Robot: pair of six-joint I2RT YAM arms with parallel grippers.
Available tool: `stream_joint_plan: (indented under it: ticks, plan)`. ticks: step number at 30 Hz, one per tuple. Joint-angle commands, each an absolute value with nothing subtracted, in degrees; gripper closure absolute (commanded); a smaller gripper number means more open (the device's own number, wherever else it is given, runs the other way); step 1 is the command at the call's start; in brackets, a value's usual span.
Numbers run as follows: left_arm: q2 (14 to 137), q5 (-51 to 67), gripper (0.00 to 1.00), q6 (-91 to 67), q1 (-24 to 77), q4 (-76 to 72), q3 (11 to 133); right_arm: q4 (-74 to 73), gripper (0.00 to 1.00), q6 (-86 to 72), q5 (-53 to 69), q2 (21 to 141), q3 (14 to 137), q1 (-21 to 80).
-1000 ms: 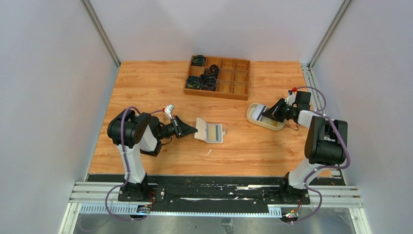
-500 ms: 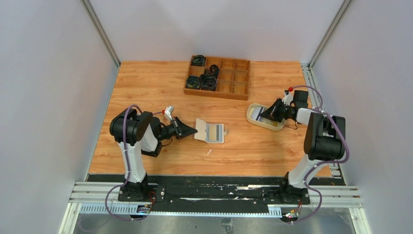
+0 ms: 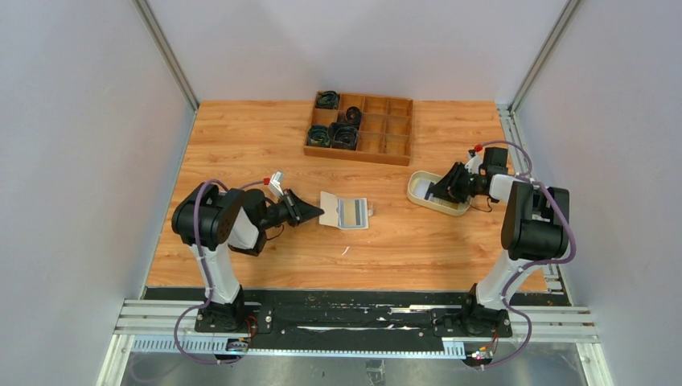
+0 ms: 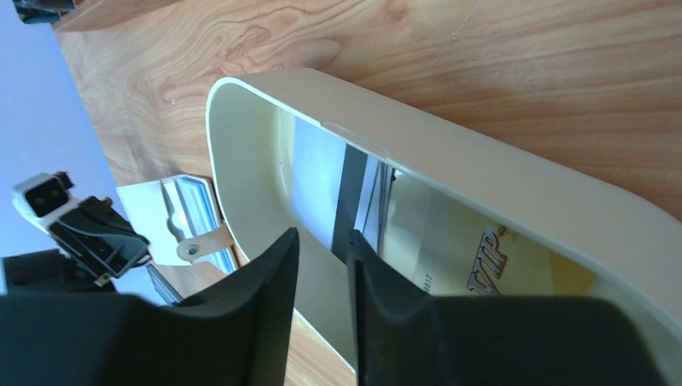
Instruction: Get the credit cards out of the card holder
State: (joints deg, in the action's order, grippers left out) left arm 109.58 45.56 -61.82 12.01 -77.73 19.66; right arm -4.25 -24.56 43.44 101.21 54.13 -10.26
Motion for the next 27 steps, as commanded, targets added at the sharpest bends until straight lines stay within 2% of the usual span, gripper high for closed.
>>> stream_joint_plan:
  ticks: [1,7,13,15,18,24,27]
  plan:
    - [105.4,42.6,1.0,-54.5,11.5,-65.3,21.4,-7.5,0.62,-23.3,42.2,101.2,56.0,-9.6]
    - [102.4,40.3,1.0,-49.4,11.6,-55.3,22.1,-10.1,0.48,-22.9,41.6,99.0,58.3,-9.3]
    - [100.8,38.5,1.0,-46.0,12.1,-48.2,22.1,-13.1,0.46,-21.7,39.6,93.7,61.0,-7.7]
    - [100.5,37.9,0.95,-45.5,12.8,-47.2,22.2,-13.9,0.45,-21.4,38.7,91.3,61.3,-6.8]
    - [99.9,36.6,0.88,-45.0,14.1,-45.5,22.5,-14.1,0.38,-21.0,36.9,87.1,61.0,-3.5]
    - [98.7,34.8,0.67,-44.6,15.8,-42.6,24.1,-11.5,0.37,-21.9,33.0,85.3,58.0,9.2]
    - [98.7,34.8,0.63,-45.0,16.0,-42.4,24.4,-7.4,0.37,-24.5,34.2,86.7,54.2,11.4]
